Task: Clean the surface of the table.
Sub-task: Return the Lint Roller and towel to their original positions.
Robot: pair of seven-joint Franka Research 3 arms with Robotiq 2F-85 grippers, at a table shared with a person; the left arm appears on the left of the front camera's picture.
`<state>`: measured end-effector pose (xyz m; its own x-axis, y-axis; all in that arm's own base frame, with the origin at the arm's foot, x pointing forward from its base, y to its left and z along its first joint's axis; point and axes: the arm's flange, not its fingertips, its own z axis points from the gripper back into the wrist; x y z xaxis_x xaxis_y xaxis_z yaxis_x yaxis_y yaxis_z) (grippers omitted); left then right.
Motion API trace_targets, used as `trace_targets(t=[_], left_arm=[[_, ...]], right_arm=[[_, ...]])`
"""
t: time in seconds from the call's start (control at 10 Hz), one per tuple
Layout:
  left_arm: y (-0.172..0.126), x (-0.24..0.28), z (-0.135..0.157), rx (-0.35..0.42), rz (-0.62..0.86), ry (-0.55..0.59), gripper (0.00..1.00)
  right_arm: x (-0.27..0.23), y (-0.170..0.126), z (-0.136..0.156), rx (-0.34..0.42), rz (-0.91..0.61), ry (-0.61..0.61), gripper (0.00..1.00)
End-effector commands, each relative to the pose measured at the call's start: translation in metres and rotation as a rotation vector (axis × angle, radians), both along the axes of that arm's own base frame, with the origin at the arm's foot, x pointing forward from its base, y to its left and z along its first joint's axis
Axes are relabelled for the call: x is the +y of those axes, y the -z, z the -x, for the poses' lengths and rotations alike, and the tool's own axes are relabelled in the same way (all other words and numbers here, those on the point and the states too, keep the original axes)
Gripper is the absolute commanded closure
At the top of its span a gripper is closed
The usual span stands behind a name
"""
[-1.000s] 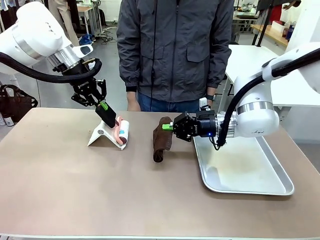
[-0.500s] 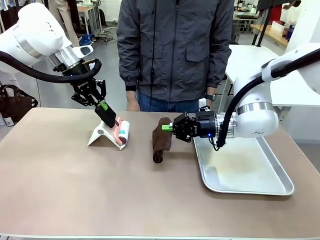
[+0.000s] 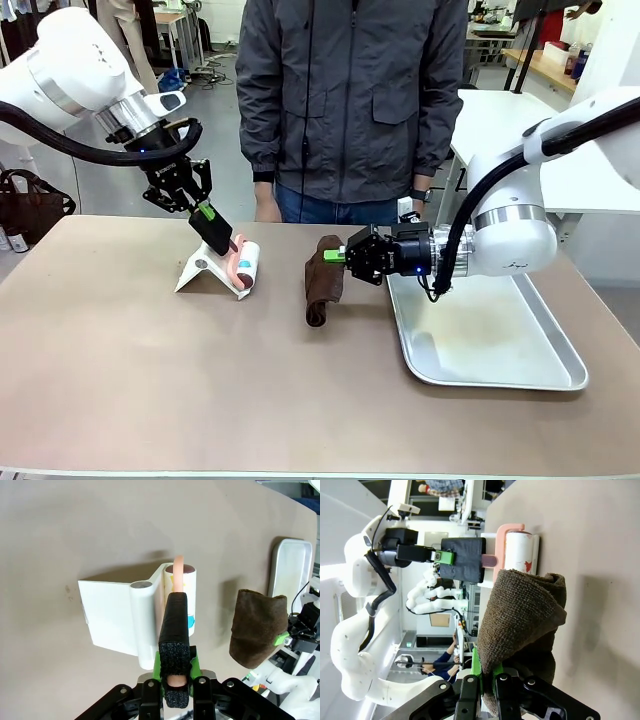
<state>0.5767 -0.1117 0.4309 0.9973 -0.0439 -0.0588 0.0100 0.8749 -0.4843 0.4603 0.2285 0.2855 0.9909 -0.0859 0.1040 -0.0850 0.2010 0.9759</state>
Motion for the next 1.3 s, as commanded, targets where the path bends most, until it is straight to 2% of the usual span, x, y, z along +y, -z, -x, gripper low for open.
trace_targets(t=[0.0, 0.5, 0.7, 0.8, 0.9, 1.0, 1.1, 1.2], left_arm=[[0.0126, 0.0147, -0.0012, 0.011, -0.035, 0.013, 0.78], [0.0146, 0.0183, -0.0010, 0.017, -0.033, 0.008, 0.78], [0.0148, 0.0193, -0.0010, 0.017, -0.032, 0.006, 0.78], [0.0150, 0.0201, -0.0012, 0.019, -0.035, 0.005, 0.78], [0.0148, 0.0207, -0.0013, 0.025, -0.037, 0.007, 0.19], [0.0147, 0.0215, -0.0013, 0.024, -0.044, 0.007, 0.20], [0.0134, 0.0223, -0.0011, 0.023, -0.046, 0.007, 0.00], [0.0112, 0.0240, -0.0009, 0.018, -0.041, 0.005, 0.18]], right_arm=[[-0.0007, 0.0010, -0.0029, -0.012, 0.040, 0.003, 0.91], [0.0017, 0.0061, -0.0010, -0.012, 0.341, -0.016, 0.91], [0.0016, 0.0060, -0.0008, -0.011, 0.375, -0.015, 0.88], [0.0009, 0.0061, -0.0005, -0.006, 0.386, -0.017, 0.78], [0.0004, 0.0062, -0.0002, -0.003, 0.387, -0.017, 0.35], [0.0003, 0.0068, -0.0003, 0.000, 0.385, -0.019, 0.24], [0.0004, 0.0068, -0.0002, -0.002, 0.379, -0.023, 0.00], [0.0005, 0.0073, -0.0004, -0.001, 0.378, -0.023, 0.00]])
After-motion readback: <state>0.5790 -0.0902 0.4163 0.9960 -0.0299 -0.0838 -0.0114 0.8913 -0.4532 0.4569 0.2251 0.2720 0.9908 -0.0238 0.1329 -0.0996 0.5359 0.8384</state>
